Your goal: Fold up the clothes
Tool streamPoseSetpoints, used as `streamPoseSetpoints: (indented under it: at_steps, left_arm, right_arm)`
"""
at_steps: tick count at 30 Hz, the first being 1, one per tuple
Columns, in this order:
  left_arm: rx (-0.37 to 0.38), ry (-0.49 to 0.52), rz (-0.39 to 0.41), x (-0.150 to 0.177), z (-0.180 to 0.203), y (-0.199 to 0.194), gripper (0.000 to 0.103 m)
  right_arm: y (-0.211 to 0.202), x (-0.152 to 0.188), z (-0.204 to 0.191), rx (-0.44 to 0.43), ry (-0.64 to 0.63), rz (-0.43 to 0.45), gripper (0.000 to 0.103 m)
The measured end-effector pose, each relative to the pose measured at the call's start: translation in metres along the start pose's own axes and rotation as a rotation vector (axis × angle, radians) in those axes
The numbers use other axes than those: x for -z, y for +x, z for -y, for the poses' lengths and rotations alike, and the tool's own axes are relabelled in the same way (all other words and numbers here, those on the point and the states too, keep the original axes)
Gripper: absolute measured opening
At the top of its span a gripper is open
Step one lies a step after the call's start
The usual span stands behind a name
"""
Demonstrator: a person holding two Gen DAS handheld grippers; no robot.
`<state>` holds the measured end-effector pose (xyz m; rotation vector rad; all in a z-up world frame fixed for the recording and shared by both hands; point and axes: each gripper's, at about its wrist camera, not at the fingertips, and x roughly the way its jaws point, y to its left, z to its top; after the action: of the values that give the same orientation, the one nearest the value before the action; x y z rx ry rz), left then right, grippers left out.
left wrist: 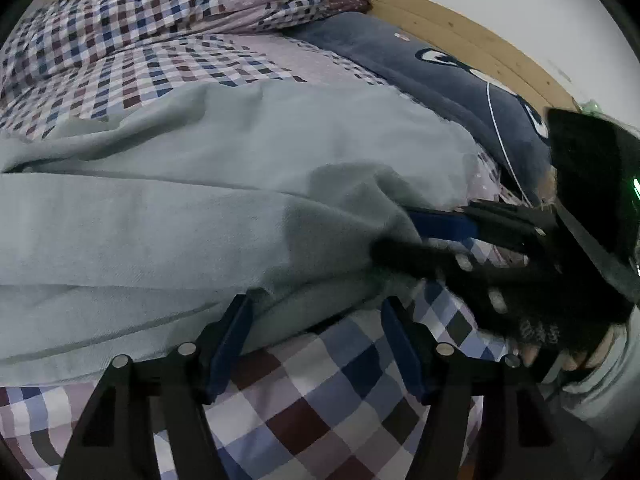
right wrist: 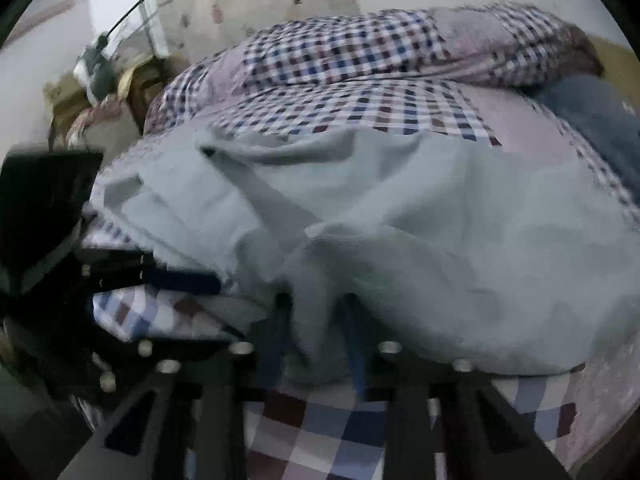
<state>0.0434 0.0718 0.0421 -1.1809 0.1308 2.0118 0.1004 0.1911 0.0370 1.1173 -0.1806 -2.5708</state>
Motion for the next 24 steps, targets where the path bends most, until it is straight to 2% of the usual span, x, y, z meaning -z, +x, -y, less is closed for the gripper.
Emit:
streamPoseSetpoints:
  at_steps: [3, 6, 11, 15, 19, 24]
  left_arm:
    - [-0.014, 0.029, 0.024, 0.0, 0.004, -0.004, 0.072]
    - [0.008, 0.039, 0.058, -0.004, 0.009, -0.008, 0.074]
    - [0.07, 0.065, 0.086, -0.015, 0.016, -0.013, 0.074]
    - [0.157, 0.048, 0.027, -0.025, 0.016, 0.002, 0.076]
    - [0.165, 0.05, 0.013, -0.031, 0.01, 0.013, 0.076]
    - [0.189, 0.033, 0.058, -0.044, 0.002, 0.019, 0.076]
  right_arm:
    - [-0.015, -0.007, 0.027, -0.144, 0.205, 0.078, 0.007]
    - [-0.02, -0.007, 0.046, -0.255, 0.332, 0.117, 0.004]
    - [-0.024, -0.006, 0.042, -0.273, 0.325, 0.126, 0.004]
    - [-0.027, -0.001, 0.042, -0.276, 0.312, 0.115, 0.004]
    - [-0.034, 0.001, 0.047, -0.275, 0.303, 0.116, 0.004]
    - [-0.044, 0.006, 0.061, -0.234, 0.315, 0.124, 0.004]
